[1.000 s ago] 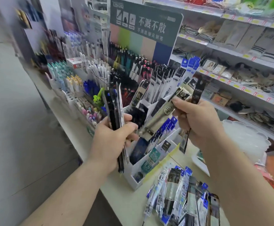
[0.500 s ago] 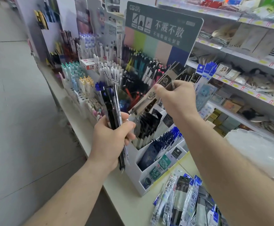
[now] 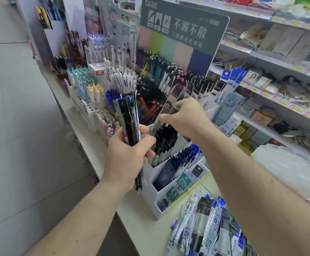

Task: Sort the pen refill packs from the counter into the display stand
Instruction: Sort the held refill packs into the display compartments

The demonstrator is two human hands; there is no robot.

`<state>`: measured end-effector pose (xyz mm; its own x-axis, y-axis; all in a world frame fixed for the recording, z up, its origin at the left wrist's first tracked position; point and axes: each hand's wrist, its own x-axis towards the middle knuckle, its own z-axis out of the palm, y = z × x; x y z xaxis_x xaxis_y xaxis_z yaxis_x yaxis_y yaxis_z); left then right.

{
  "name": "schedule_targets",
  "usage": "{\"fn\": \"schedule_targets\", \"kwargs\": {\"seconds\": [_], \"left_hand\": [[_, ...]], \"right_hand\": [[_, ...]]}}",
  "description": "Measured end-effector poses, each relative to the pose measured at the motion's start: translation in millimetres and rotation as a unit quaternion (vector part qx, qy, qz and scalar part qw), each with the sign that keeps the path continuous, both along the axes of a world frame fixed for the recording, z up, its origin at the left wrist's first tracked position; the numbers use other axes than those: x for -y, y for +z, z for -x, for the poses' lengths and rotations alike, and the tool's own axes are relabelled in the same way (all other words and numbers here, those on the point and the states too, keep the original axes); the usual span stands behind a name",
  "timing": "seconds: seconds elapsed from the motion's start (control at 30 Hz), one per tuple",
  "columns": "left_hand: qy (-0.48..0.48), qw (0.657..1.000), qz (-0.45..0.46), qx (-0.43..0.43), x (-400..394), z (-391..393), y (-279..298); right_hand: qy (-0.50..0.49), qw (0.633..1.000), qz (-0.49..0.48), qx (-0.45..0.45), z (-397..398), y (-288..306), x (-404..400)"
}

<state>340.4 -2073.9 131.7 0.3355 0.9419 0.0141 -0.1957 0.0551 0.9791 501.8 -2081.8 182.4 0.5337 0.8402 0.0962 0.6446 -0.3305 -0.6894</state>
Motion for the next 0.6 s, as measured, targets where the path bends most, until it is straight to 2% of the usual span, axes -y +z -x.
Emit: {"fn": "schedule_targets", "kwargs": {"seconds": [0.07,0.17,0.23,0.33,0.6], "left_hand": [[-0.002,1.000,-0.007,-0.002,2.4,-0.1,1.2],[-0.010,1.000,-0.008,-0.002,6.3,-0.1,1.5],[-0.016,1.000,-0.004,-0.003,8.9,-0.9,0.7],[-0.032,0.999,-0.003,-0.008,11.9,-2.1,0.0],[-0.044,0.999,-0.008,-0.010,18.9,-7.7,1.7]], "right_hand": [[0.008,1.000,0.023,-0.017,0.0,2.7,0.1],[-0.016,0.997,-0.039,-0.064,-3.7,6.5,-1.3],[-0.029,0.996,-0.064,-0.047,-4.0,6.8,-3.8],[-0.024,0.999,-0.039,0.004,-0.5,5.2,-5.2],[0.006,0.999,0.007,0.053,2.5,10.6,-5.4]]}}
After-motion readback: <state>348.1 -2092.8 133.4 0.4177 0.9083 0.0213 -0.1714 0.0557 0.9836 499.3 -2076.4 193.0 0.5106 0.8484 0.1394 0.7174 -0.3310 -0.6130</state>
